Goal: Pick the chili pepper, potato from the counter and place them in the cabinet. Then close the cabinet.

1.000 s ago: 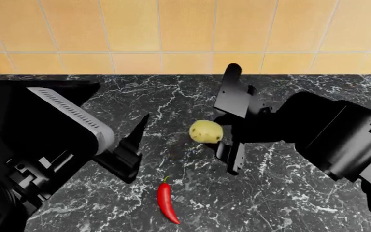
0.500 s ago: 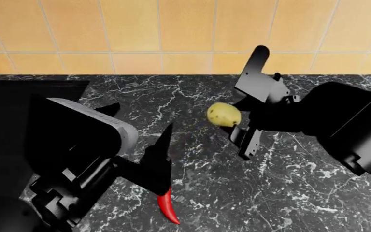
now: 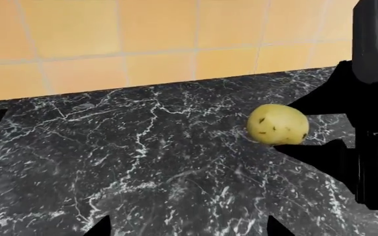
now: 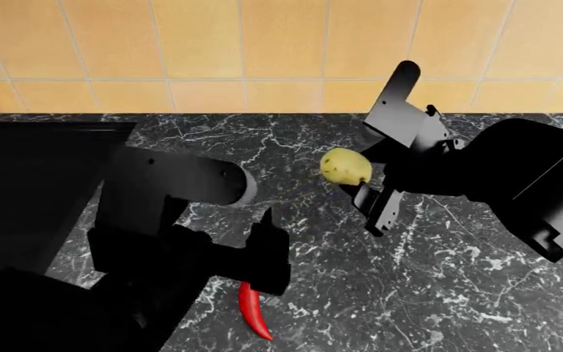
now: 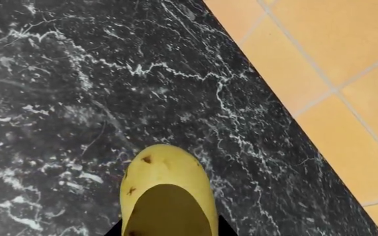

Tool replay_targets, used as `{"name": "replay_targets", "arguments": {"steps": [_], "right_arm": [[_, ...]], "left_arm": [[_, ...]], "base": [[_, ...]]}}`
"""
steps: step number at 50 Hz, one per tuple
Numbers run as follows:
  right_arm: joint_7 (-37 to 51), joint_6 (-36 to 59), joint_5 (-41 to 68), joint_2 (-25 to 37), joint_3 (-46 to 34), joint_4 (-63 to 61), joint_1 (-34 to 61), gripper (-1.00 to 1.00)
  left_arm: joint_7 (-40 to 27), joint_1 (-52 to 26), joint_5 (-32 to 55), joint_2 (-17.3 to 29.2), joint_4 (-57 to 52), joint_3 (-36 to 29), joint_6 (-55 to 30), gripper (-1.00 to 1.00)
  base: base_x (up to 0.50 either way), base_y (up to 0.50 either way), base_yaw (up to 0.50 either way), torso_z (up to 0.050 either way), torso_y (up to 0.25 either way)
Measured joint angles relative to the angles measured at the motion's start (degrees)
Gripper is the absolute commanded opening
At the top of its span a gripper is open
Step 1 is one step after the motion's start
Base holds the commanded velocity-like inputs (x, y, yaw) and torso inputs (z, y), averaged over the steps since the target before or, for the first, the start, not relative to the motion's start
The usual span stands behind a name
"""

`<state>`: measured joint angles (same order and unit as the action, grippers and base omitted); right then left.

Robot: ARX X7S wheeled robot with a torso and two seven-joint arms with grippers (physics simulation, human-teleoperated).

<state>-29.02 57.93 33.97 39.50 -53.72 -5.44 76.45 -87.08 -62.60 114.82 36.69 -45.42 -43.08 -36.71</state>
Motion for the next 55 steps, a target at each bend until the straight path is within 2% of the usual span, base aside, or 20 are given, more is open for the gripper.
{"name": "replay_targets", "arguments": {"steps": [12,20,35,55], "right_arm": [[0.0,-0.2,0.2,0.4,0.2,0.1,-0.2,-1.00],[-0.1,-0.5,0.0,0.6,0.0,0.6,-0.4,-1.00],[0.1,-0.5,0.1,0.4,0.0,1.1,-0.4,-1.00],[0.4,-0.8,0.2,0.2,0.1,1.7,-0.7,-1.00]], "left_arm": [[-1.9,-6.0,-4.2,1.6,-0.7,-19.3,12.2,1.00],[-1.6,-7.3,-5.9,1.8,-0.9,-26.7,18.4,1.00],[0.8,-4.4,-9.2,2.5,0.2,-32.8,23.8,1.00],[3.3,-0.4,-12.4,2.9,1.1,-35.5,26.2,1.00]], "base": [[0.00,0.00,0.00,0.000,0.000],[0.00,0.00,0.00,0.000,0.000],[0.00,0.00,0.00,0.000,0.000],[0.00,0.00,0.00,0.000,0.000]]}}
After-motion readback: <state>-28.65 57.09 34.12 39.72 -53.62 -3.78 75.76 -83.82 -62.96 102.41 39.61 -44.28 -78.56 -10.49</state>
